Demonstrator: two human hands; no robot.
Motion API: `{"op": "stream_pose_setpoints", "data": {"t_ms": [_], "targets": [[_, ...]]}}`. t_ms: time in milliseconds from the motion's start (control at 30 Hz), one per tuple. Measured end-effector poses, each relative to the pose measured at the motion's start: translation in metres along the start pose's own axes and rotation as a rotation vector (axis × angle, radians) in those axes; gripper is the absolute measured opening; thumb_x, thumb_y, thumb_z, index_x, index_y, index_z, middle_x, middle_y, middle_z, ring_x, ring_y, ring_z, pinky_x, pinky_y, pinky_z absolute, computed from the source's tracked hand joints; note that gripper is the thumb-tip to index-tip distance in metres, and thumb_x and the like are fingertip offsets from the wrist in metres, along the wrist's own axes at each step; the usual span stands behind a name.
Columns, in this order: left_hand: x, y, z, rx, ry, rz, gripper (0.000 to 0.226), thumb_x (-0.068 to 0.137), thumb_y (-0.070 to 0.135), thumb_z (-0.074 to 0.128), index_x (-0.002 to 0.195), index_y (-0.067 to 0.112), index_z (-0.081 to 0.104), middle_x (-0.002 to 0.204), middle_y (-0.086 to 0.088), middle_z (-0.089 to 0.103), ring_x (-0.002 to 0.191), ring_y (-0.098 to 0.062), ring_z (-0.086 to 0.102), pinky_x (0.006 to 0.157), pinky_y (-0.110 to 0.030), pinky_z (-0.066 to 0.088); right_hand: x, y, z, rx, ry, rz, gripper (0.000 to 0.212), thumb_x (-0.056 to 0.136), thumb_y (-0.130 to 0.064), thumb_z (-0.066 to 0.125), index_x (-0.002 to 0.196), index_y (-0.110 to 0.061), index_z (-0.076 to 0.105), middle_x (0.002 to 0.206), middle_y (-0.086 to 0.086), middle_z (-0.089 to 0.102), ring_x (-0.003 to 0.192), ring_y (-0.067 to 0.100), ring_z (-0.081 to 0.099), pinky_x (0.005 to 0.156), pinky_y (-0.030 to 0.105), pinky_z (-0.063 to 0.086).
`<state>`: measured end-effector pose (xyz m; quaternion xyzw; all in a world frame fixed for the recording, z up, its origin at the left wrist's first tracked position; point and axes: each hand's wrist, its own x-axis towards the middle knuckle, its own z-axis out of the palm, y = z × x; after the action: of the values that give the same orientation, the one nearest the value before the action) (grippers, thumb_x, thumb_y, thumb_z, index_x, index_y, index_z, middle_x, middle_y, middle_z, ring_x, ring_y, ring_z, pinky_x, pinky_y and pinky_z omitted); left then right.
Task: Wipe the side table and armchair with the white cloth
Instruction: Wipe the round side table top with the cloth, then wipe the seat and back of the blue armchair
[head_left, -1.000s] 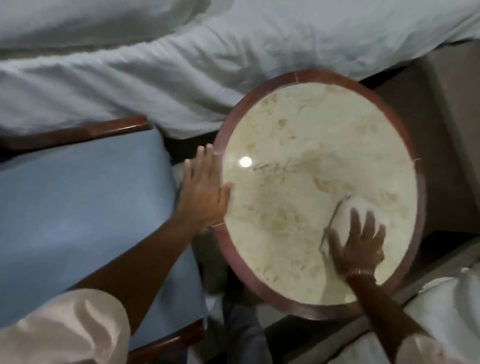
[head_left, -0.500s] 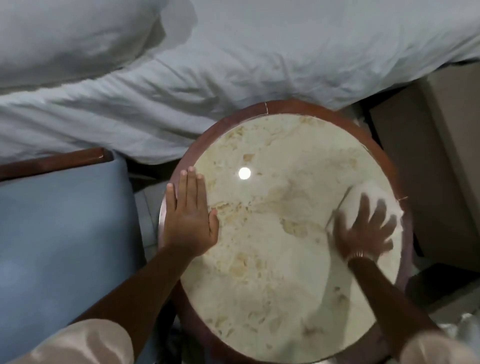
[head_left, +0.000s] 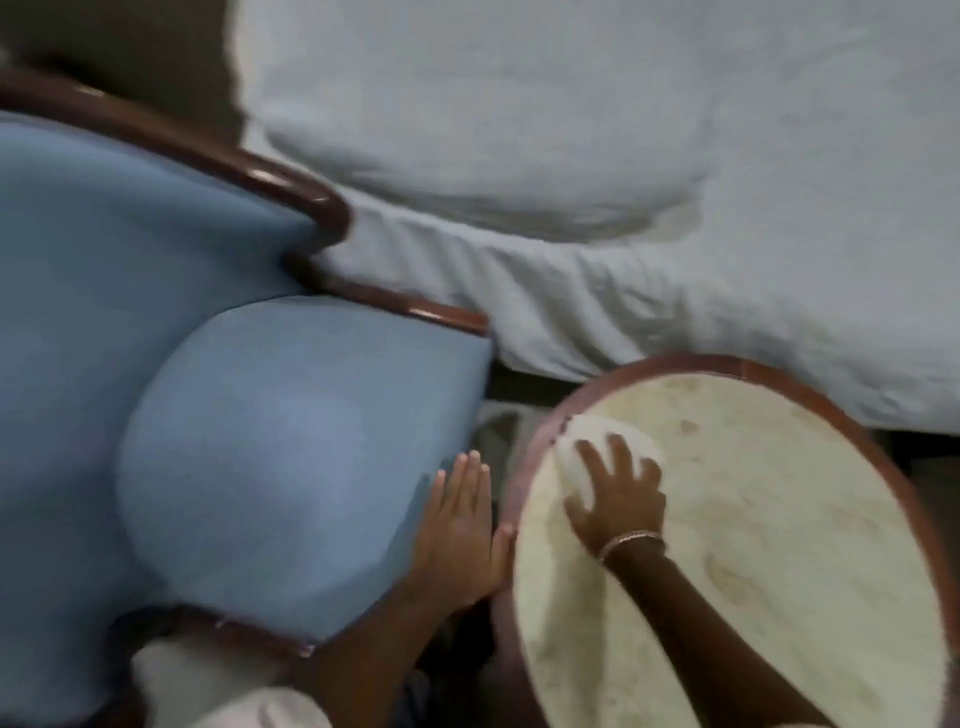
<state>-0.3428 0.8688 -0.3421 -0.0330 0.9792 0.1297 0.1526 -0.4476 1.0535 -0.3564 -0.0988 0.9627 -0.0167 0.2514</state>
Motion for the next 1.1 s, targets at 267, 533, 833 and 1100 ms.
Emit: {"op": "stream_pose_setpoints", "data": {"t_ms": [267, 533, 833, 1100], "targets": [[-0.139, -0.187, -0.092, 0.057, 0.162, -0.636, 0.079, 0.095, 0.05, 0.033, 0.137, -0.014, 0.051, 0.147, -0.038, 0.048, 0.141, -0.052, 0.043, 0.116, -0.065, 0.032, 0.017, -0.22, -0.008, 0.222, 0.009, -0.523, 0.071, 0.085, -0.045, 0.06, 0.151, -0.032, 0.035, 0.161, 0.01, 0.031, 0.141, 0.041, 0.034, 0.118, 0.047, 0.028], [-0.21, -0.238, -0.122, 0.204, 0.378, -0.987, 0.078, 0.095, 0.047, 0.042, 0.148, -0.011, 0.037, 0.159, -0.034, 0.032, 0.152, -0.047, 0.023, 0.124, -0.058, 0.017, -0.003, -0.296, 0.08, -0.204, 0.047, -0.806, 0.072, 0.089, -0.058, 0.041, 0.154, -0.044, 0.015, 0.168, 0.005, 0.01, 0.15, 0.052, 0.002, 0.111, 0.077, 0.011], [-0.213, -0.247, -0.111, 0.203, 0.536, -1.194, 0.09, 0.092, 0.051, 0.042, 0.158, 0.0, 0.01, 0.169, -0.024, 0.012, 0.159, -0.035, 0.005, 0.129, -0.04, -0.007, 0.033, -0.403, 0.085, -0.249, 0.07, -0.852, 0.076, 0.09, -0.061, 0.036, 0.154, -0.045, -0.002, 0.168, 0.005, -0.006, 0.15, 0.052, -0.004, 0.112, 0.076, 0.006], [-0.212, -0.241, -0.117, 0.231, 0.525, -1.18, 0.081, 0.095, 0.046, 0.049, 0.152, -0.008, 0.03, 0.162, -0.03, 0.03, 0.154, -0.041, 0.022, 0.128, -0.051, 0.016, 0.05, -0.33, 0.061, -0.181, 0.128, -0.669, 0.07, 0.087, -0.06, 0.036, 0.153, -0.045, 0.019, 0.167, 0.007, 0.018, 0.15, 0.049, 0.01, 0.105, 0.075, 0.024]]}}
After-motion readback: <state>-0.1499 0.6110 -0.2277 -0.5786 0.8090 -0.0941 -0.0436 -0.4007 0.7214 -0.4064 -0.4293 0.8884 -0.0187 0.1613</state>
